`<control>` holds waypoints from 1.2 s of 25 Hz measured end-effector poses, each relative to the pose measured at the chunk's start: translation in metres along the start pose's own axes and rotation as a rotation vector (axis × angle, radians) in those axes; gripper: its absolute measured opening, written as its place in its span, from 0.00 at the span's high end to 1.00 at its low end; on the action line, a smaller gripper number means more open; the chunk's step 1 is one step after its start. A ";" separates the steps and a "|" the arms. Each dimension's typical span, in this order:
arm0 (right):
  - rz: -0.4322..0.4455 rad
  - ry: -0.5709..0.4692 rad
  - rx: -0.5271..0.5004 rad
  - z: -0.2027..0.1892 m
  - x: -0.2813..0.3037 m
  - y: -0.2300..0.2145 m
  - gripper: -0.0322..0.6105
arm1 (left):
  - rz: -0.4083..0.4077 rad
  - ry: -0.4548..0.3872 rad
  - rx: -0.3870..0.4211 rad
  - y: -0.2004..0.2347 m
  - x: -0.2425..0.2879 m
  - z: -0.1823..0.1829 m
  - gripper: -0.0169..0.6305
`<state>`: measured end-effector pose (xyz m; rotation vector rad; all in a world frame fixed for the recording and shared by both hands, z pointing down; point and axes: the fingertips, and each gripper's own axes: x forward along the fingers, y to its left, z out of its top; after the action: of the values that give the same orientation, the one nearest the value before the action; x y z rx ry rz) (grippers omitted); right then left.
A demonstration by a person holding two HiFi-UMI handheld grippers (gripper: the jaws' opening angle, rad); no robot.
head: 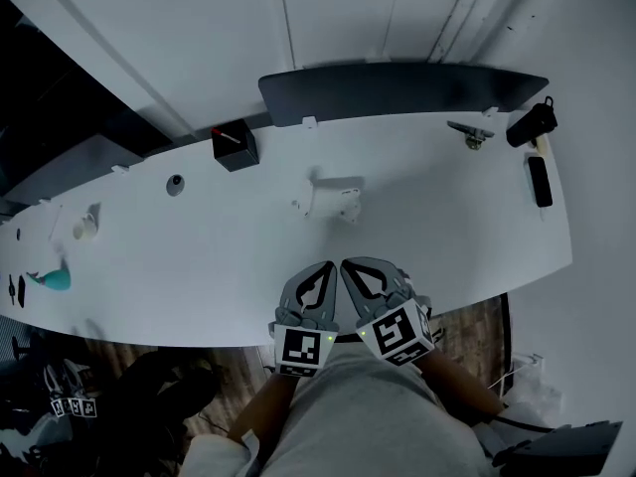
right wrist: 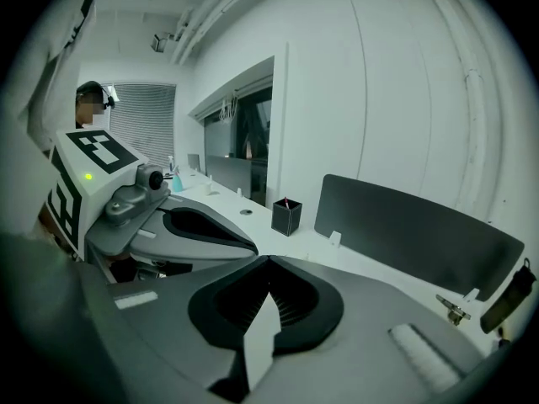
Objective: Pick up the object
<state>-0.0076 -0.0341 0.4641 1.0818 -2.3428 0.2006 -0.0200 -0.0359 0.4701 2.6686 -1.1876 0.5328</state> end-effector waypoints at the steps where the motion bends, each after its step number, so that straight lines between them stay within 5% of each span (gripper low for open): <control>1: -0.007 0.009 -0.009 0.001 0.004 -0.002 0.95 | -0.012 0.003 -0.001 0.004 0.004 -0.001 0.97; 9: 0.020 0.091 -0.083 -0.014 0.023 -0.029 0.95 | -0.018 0.081 -0.038 0.021 0.038 -0.028 0.97; 13: 0.069 0.115 -0.145 -0.022 0.028 -0.039 0.95 | 0.011 0.122 -0.119 0.022 0.049 -0.041 0.97; 22: 0.155 0.125 -0.127 -0.027 0.049 -0.048 0.95 | 0.075 0.169 -0.226 0.042 0.066 -0.057 0.97; 25: 0.164 0.133 -0.111 -0.032 0.048 -0.049 0.95 | 0.075 0.193 -0.403 0.043 0.075 -0.071 0.97; 28: 0.170 0.137 -0.098 -0.037 0.047 -0.051 0.95 | 0.077 0.177 -0.710 0.049 0.086 -0.086 0.97; 30: 0.171 0.138 -0.090 -0.040 0.046 -0.053 0.95 | 0.047 0.147 -0.940 0.054 0.095 -0.095 0.75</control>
<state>0.0238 -0.0857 0.5171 0.7994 -2.2965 0.2236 -0.0251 -0.1088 0.5957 1.7735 -1.0839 0.1059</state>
